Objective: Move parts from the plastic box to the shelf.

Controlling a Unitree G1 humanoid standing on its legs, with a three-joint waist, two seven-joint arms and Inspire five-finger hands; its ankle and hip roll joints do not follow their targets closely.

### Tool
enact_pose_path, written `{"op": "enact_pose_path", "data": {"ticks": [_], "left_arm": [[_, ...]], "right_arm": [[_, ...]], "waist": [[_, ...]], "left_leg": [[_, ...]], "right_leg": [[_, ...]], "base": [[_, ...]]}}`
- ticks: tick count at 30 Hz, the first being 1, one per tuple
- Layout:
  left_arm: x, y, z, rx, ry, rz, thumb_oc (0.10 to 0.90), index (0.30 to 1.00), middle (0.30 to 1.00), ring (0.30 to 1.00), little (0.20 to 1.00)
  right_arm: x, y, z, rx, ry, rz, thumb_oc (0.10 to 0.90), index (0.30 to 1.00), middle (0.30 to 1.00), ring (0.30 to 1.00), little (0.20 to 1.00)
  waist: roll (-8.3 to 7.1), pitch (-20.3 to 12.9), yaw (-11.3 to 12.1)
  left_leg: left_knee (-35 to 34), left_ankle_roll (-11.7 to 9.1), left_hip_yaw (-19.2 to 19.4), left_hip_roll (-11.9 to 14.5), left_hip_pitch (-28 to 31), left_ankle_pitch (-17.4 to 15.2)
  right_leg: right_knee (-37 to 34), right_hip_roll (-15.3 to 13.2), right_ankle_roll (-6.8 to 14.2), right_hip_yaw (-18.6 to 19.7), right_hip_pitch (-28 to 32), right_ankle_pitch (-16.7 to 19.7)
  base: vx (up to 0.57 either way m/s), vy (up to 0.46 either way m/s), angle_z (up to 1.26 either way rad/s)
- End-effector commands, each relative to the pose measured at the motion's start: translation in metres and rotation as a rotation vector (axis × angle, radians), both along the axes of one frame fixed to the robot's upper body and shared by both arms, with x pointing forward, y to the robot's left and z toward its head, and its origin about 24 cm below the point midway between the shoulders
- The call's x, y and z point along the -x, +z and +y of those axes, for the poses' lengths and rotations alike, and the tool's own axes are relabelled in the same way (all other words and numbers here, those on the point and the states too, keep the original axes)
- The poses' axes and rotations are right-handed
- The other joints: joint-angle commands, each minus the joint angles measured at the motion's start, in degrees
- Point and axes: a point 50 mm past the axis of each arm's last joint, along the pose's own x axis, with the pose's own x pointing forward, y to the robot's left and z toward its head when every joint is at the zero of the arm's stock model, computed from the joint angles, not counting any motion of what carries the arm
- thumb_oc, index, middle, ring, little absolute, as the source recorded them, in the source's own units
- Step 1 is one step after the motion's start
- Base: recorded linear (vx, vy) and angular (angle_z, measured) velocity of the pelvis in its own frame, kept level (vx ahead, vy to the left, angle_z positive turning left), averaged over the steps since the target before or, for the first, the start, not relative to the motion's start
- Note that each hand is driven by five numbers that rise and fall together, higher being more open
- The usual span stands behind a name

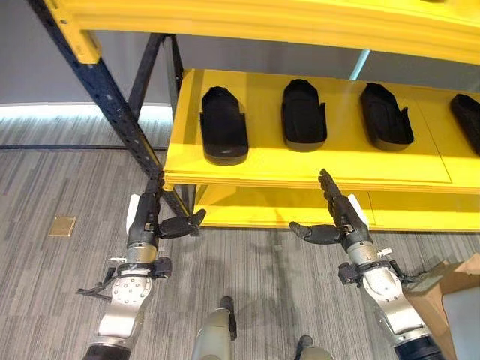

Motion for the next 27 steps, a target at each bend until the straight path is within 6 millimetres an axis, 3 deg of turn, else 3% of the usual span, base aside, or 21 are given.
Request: {"op": "enact_pose_path", "data": {"ticks": [1,2,3,4,5,7,9,10,11,12,13,15,21,27], "left_arm": [[-0.001,0.047,-0.005,-0.033,-0.04,-0.266,0.9,1.0,1.0,1.0,1.0],[-0.002,0.048,-0.007,-0.029,-0.054,-0.272,0.9,1.0,1.0,1.0,1.0],[-0.004,0.05,-0.009,-0.034,-0.059,-0.284,0.9,1.0,1.0,1.0,1.0],[-0.004,0.051,-0.01,-0.023,-0.06,-0.288,0.9,1.0,1.0,1.0,1.0],[-0.003,0.051,-0.01,-0.019,-0.061,-0.291,0.9,1.0,1.0,1.0,1.0],[-0.002,0.05,-0.012,-0.002,-0.058,-0.297,0.9,1.0,1.0,1.0,1.0],[-0.001,0.047,-0.014,0.009,-0.059,-0.288,0.9,1.0,1.0,1.0,1.0],[-0.001,0.048,-0.019,0.033,-0.079,-0.298,0.9,1.0,1.0,1.0,1.0],[0.0,0.048,-0.019,0.034,-0.079,-0.298,0.9,1.0,1.0,1.0,1.0],[0.0,0.047,-0.023,0.061,-0.099,-0.298,0.9,1.0,1.0,1.0,1.0],[0.0,0.047,-0.023,0.061,-0.099,-0.298,0.9,1.0,1.0,1.0,1.0],[0.0,0.047,-0.025,0.015,-0.104,-0.298,0.9,1.0,1.0,1.0,1.0],[0.007,0.039,-0.02,-0.153,-0.072,-0.257,0.9,1.0,1.0,1.0,1.0],[0.013,0.05,-0.006,-0.438,-0.013,-0.293,0.9,1.0,1.0,1.0,1.0]], "right_arm": [[0.003,0.03,0.009,-0.045,0.054,-0.187,0.9,1.0,1.0,1.0,1.0],[0.003,0.028,0.011,-0.046,0.062,-0.177,0.9,1.0,1.0,1.0,1.0],[0.005,0.024,0.009,-0.052,0.06,-0.159,0.9,1.0,1.0,1.0,1.0],[0.006,0.023,0.008,-0.048,0.058,-0.152,0.9,1.0,1.0,1.0,1.0],[0.006,0.022,0.008,-0.044,0.057,-0.146,0.9,1.0,1.0,1.0,1.0],[0.009,0.019,0.006,-0.046,0.045,-0.137,0.9,1.0,1.0,1.0,1.0],[0.01,0.019,0.004,-0.044,0.041,-0.136,0.9,1.0,1.0,1.0,1.0],[0.011,0.02,0.002,-0.043,0.031,-0.142,0.9,1.0,1.0,1.0,1.0],[0.011,0.02,0.002,-0.043,0.031,-0.142,0.9,1.0,1.0,1.0,1.0],[0.011,0.023,0.0,-0.04,0.024,-0.15,0.9,1.0,1.0,1.0,1.0],[0.011,0.023,0.0,-0.04,0.024,-0.15,0.9,1.0,1.0,1.0,1.0],[0.008,0.023,-0.002,-0.041,0.017,-0.15,0.9,1.0,1.0,1.0,1.0],[0.01,0.028,-0.018,-0.021,-0.024,-0.175,0.9,1.0,1.0,1.0,1.0],[0.018,0.035,-0.039,0.007,-0.084,-0.209,0.9,1.0,1.0,1.0,1.0]], "waist": [[2.18,-3.5,-1.3],[2.7,-3.1,-1.8],[3.64,-2.1,-3.1],[3.6,-2.2,-3.0],[3.64,-2.2,-3.1],[3.45,-2.0,-3.7],[3.27,-2.0,-4.1],[2.56,-2.0,-4.6],[2.59,-1.9,-4.7],[1.88,-2.3,-4.9],[1.89,-2.3,-5.1],[0.2,-3.8,-4.3],[0.88,-6.2,-4.4],[2.54,-6.9,-4.6]], "left_leg": [[-12.1,-1.5,-3.1,3.2,5.2,5.8],[-14.7,-1.3,-3.1,2.6,8.2,5.8],[-16.8,-1.7,-3.7,2.0,11.3,6.3],[-17.1,-1.9,-3.3,2.1,12.0,6.1],[-17.2,-2.4,-3.1,2.3,13.0,5.5],[-17.4,-3.3,-3.8,2.8,14.4,4.8],[-17.2,-3.6,-4.2,2.7,14.9,4.6],[-16.2,-4.4,-4.5,2.8,14.8,3.8],[-16.0,-4.4,-4.7,2.7,14.7,3.7],[-14.3,-5.3,-5.0,3.1,14.2,2.9],[-14.1,-5.3,-5.2,3.0,14.0,2.7],[-12.6,-6.0,-4.4,3.0,14.2,1.2],[-18.0,-9.4,-5.1,8.6,17.4,4.2],[-21.0,-11.0,-4.5,11.1,19.6,5.9]], "right_leg": [[5.3,3.5,1.9,-2.8,3.5,9.0],[5.9,4.6,1.4,-2.8,1.7,6.8],[2.8,8.8,-0.1,-1.0,-2.0,1.1],[-0.6,7.5,-0.1,-1.8,-2.0,0.6],[-6.2,5.8,0.2,-3.3,-0.8,1.1],[-14.5,3.2,1.9,-2.3,-0.3,4.8],[-16.1,2.2,2.7,-1.3,0.1,7.0],[-19.6,-0.6,4.2,-0.1,0.6,11.1],[-20.2,-0.7,4.3,-0.3,1.1,11.4],[-21.3,-2.7,5.3,-0.7,1.5,14.5],[-21.5,-2.8,5.3,-0.9,1.7,14.6],[-22.7,-3.3,6.7,-4.3,4.2,14.5],[-24.0,1.9,5.3,-6.9,7.2,8.9],[-23.8,4.6,3.9,-6.7,7.8,5.7]], "base": [[0.2,0.249,0.11],[0.29,0.208,-0.1],[0.28,0.121,-0.22],[0.25,0.018,-0.24],[0.16,-0.098,-0.06],[0.16,-0.154,0.12],[0.11,-0.142,0.25],[0.06,-0.133,0.67],[0.1,-0.276,0.73],[0.04,-0.13,0.57],[0.04,-0.181,0.33],[0.08,-0.206,0.18],[0.09,-0.224,-0.12],[0.05,-0.114,-0.03]]}}
